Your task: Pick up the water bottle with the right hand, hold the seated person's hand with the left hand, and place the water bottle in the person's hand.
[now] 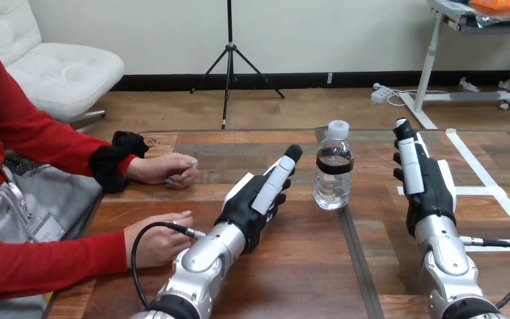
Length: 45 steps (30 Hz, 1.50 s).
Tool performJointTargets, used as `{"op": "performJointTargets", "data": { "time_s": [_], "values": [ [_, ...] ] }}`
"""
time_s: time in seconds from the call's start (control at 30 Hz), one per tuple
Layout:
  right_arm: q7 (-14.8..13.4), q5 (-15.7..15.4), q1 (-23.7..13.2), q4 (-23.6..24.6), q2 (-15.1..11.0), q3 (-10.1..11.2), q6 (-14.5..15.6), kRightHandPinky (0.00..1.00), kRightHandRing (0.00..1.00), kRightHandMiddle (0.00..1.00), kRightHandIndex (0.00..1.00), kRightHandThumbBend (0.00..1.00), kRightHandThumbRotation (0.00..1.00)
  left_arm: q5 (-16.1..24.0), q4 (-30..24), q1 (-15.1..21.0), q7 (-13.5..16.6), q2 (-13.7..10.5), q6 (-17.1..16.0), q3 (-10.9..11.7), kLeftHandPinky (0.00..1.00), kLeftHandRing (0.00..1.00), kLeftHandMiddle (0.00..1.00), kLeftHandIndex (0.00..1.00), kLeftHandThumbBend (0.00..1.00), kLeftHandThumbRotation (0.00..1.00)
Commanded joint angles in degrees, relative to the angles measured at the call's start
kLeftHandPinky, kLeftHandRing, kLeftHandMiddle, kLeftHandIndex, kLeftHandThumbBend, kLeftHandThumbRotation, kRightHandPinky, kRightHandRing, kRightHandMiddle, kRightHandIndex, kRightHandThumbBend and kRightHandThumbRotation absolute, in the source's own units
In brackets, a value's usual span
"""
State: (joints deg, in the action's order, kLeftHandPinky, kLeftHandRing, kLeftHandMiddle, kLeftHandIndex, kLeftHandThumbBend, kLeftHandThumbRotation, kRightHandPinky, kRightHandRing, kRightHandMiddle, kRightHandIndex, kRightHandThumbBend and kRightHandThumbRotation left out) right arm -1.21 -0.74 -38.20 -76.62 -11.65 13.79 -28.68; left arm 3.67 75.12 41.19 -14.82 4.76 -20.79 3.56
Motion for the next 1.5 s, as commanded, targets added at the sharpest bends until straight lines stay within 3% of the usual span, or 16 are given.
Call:
{"op": "performJointTargets", "data": {
  "time_s": [0.0,0.27,0.77,1.07,1.47],
  "values": [
    [1.7,1.3,-4.3,2.2,-0.2,0.6,-0.1,0.95,0.94,0.94,0.98,0.94,1.00,-2.3,1.1,14.4,-0.6,5.1,1.8,2.5,1.00,1.00,1.00,1.00,0.99,1.00],
    [3.7,2.9,-5.0,2.4,0.9,1.5,0.2,0.95,0.95,0.95,0.99,0.93,1.00,-2.0,1.3,14.6,0.0,5.3,2.2,1.8,1.00,1.00,1.00,1.00,0.99,1.00],
    [4.1,2.1,-5.2,2.5,1.8,0.5,0.2,0.95,0.97,0.96,1.00,0.93,1.00,-1.5,1.5,14.9,0.1,5.7,2.9,1.7,1.00,1.00,1.00,1.00,0.97,1.00],
    [7.3,4.2,-5.6,2.5,2.5,2.0,1.0,0.98,0.99,0.98,1.00,0.94,1.00,-1.2,1.7,15.0,0.2,5.9,3.1,1.4,1.00,1.00,1.00,1.00,0.99,1.00],
    [8.8,4.8,-5.6,2.7,3.0,1.4,0.7,0.97,0.98,0.97,1.00,0.94,1.00,-0.7,1.7,15.0,-1.1,5.8,3.0,0.9,1.00,1.00,1.00,1.00,1.00,1.00]
  ]
}}
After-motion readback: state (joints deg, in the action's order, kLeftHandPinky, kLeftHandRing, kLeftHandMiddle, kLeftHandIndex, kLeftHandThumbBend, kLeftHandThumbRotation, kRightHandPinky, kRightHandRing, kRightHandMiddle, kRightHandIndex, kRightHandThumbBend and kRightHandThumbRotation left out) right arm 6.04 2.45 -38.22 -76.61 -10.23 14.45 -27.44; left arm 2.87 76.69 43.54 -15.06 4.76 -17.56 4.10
